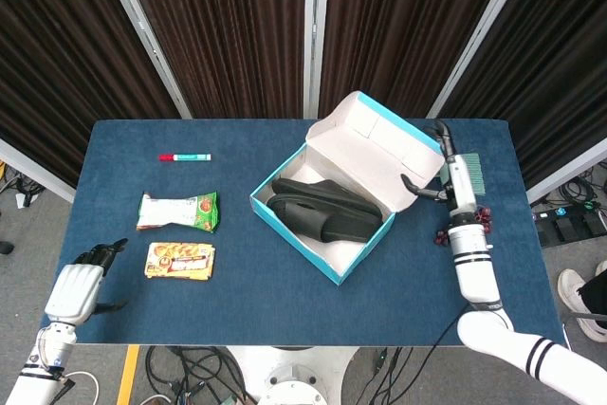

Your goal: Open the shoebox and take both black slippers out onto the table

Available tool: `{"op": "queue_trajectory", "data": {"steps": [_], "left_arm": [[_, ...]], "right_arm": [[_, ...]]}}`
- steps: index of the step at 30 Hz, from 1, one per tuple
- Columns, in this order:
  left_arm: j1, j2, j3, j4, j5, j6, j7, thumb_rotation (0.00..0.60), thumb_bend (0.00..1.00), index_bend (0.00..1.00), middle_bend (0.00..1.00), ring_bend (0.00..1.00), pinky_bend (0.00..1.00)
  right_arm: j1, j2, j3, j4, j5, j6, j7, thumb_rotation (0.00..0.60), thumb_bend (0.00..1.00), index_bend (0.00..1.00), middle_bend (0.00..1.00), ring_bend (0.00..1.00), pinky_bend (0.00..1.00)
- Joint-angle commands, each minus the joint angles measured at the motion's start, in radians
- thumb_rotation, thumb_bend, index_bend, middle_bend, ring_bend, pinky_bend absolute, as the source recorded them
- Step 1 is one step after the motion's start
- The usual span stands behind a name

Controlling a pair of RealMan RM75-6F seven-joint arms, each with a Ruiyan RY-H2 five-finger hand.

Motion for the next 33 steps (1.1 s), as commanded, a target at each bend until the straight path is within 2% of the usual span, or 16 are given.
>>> {"op": "queue_trajectory", "data": {"steps": [1,6,10,20,22,26,33], "left_arm": [[0.0,-0.002,0.0,0.005,0.0,0.0,-0.005,0.6,0.0,0.12,0.21,0.17,0.3],[0.001,-0.005,0.001,0.012,0.005,0.002,-0.015,0.6,0.0,0.12,0.21,0.17,0.3],[0.002,-0.006,0.001,0.016,0.009,0.006,-0.021,0.6,0.0,0.12,0.21,0.17,0.3],[0.009,-0.001,0.002,0.032,0.009,0.015,-0.046,0.6,0.0,0.12,0.21,0.17,0.3],[0.01,-0.003,0.002,0.037,0.01,0.017,-0.054,0.6,0.0,0.12,0.21,0.17,0.3],[0.009,-0.008,0.004,0.046,0.013,0.013,-0.065,0.6,0.0,0.12,0.21,0.17,0.3],[0.005,-0.008,-0.001,0.052,0.013,0.011,-0.076,0.6,0.0,0.12,0.21,0.17,0.3]], "right_arm": [[0.083,-0.051,-0.06,-0.004,0.006,-0.043,-0.168,0.6,0.16,0.0,0.17,0.0,0.08],[0.15,-0.046,-0.138,-0.042,0.035,-0.13,-0.357,0.6,0.2,0.0,0.23,0.03,0.12],[0.192,-0.067,-0.163,-0.048,0.083,-0.147,-0.456,0.6,0.21,0.0,0.23,0.07,0.17],[0.254,-0.117,-0.185,-0.082,0.09,-0.106,-0.591,0.6,0.23,0.0,0.23,0.07,0.17],[0.276,-0.118,-0.191,-0.075,0.081,-0.108,-0.633,0.6,0.23,0.0,0.23,0.07,0.14],[0.328,-0.119,-0.2,-0.042,0.086,-0.152,-0.695,0.6,0.23,0.0,0.23,0.07,0.01],[0.409,-0.137,-0.195,0.022,0.15,-0.202,-0.775,0.6,0.24,0.0,0.24,0.08,0.0]]}}
